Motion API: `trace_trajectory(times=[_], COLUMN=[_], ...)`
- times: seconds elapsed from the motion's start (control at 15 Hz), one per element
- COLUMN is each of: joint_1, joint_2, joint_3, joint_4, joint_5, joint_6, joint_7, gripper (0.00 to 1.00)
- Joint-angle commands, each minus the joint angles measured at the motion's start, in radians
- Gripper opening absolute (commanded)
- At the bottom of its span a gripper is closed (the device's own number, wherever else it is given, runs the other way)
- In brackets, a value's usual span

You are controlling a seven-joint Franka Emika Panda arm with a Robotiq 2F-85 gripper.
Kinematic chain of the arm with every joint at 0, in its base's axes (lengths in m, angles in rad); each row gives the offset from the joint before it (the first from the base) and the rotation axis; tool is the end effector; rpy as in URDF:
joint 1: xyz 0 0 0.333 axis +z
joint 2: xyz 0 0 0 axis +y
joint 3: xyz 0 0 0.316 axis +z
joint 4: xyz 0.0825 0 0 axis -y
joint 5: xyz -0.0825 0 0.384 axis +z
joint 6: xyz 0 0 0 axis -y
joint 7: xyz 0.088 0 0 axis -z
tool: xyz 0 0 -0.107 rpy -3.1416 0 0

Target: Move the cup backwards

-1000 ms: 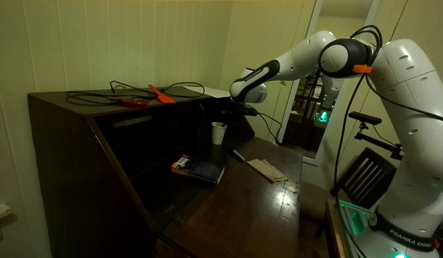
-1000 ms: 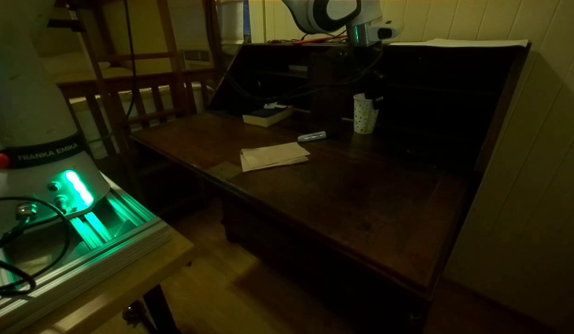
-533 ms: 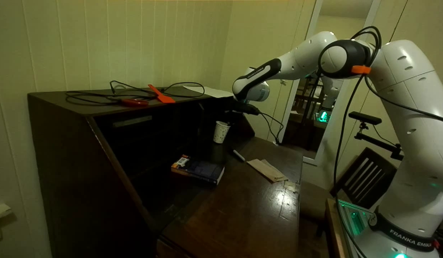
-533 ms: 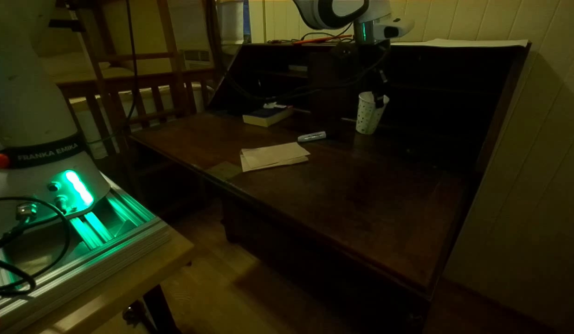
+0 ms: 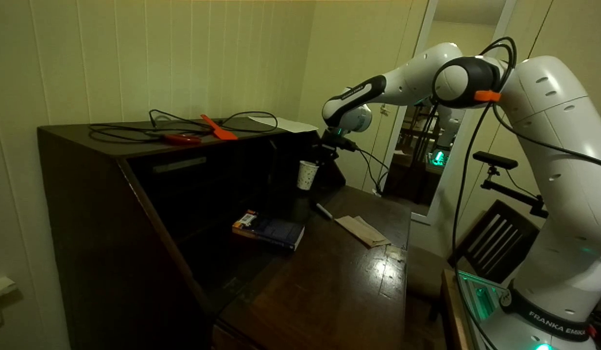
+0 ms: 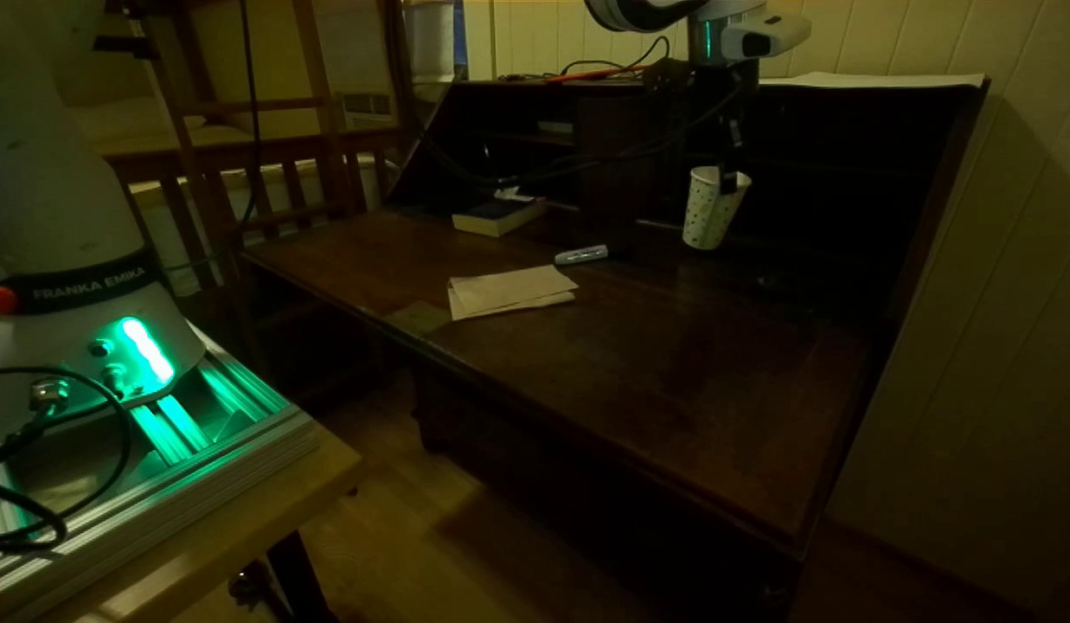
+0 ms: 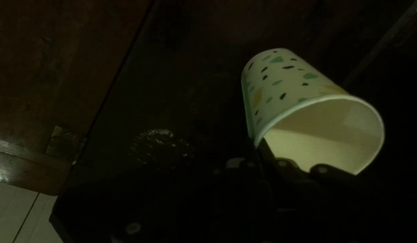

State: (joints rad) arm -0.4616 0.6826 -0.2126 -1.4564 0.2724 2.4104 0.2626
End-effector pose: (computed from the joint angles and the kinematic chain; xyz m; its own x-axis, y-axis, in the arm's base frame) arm 0.6030 -0.4379 0.3180 0.4661 -0.8502 0.2448 -0.8434 -0.5106 -0.1674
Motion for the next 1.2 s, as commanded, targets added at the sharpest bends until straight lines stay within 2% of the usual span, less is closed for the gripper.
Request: trace_trajectory(times=[0.0,0.47,1.13], joint_1=[-0.008,0.018,0.013], joint_2=[0.055,0.158,0.292], joint_3=[-0.013,-0.058,-0.078], joint_4=[0.113,0.271,0.465], joint_5=[0.022,-0.034,-0.067], joint_6=[-0.045,-0.069,-0.085], joint_7=[0.059,0.152,0.215], gripper=[0.01,0.01,0.01])
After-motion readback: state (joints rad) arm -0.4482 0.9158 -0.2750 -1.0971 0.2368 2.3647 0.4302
